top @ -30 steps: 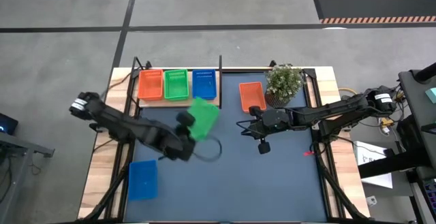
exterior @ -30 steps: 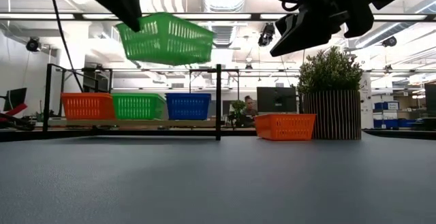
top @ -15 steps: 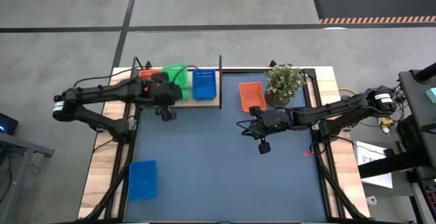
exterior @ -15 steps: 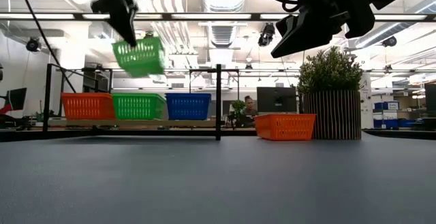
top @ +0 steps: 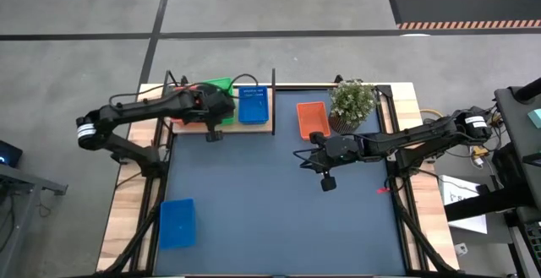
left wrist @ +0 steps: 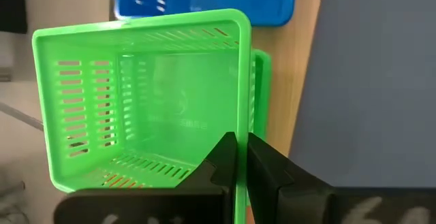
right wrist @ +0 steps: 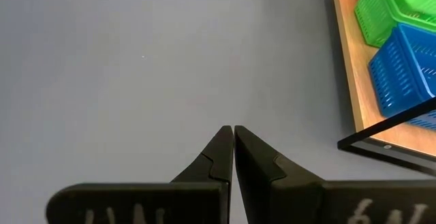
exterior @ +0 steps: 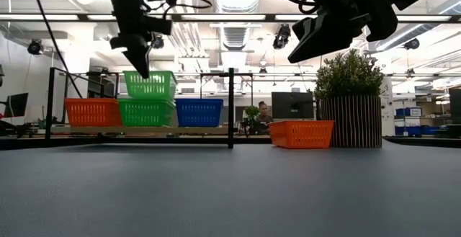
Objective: Stack baskets on shelf by color
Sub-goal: Stack the green bin on top of the stacked green bins on the shelf
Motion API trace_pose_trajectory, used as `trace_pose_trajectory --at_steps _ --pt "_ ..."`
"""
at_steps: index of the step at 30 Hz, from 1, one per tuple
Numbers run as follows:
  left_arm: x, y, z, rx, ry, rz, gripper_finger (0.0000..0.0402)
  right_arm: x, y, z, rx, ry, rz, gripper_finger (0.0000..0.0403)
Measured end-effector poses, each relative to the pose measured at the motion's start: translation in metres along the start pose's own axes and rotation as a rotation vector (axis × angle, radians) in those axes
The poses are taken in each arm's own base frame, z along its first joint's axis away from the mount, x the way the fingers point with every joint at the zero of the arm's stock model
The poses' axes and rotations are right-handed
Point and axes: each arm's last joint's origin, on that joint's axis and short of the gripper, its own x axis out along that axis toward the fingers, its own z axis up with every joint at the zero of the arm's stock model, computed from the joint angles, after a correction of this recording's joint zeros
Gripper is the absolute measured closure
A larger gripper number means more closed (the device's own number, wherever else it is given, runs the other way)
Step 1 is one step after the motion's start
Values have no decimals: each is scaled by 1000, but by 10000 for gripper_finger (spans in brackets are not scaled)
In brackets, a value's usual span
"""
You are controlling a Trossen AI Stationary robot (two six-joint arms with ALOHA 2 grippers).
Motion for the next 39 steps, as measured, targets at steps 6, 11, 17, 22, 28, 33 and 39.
trace_pose_trajectory --at_steps 6,11,17,22,28,33,39 --pt "13 -5 4 40 59 -21 401 0 0 0 0 1 0 394" --pt "17 -6 5 49 70 -25 401 0 0 0 8 2 0 394" --pt "18 -6 6 54 73 -26 398 0 0 0 9 2 0 394" --pt "18 -6 6 66 73 -26 366 0 0 0 9 2 1 394" --pt "18 -6 6 79 73 -26 329 0 0 -1 21 5 1 394" --pt "12 -6 4 51 55 -22 322 0 0 -1 24 6 2 394" --pt "-1 -9 0 18 27 -23 322 0 0 -1 18 5 2 394"
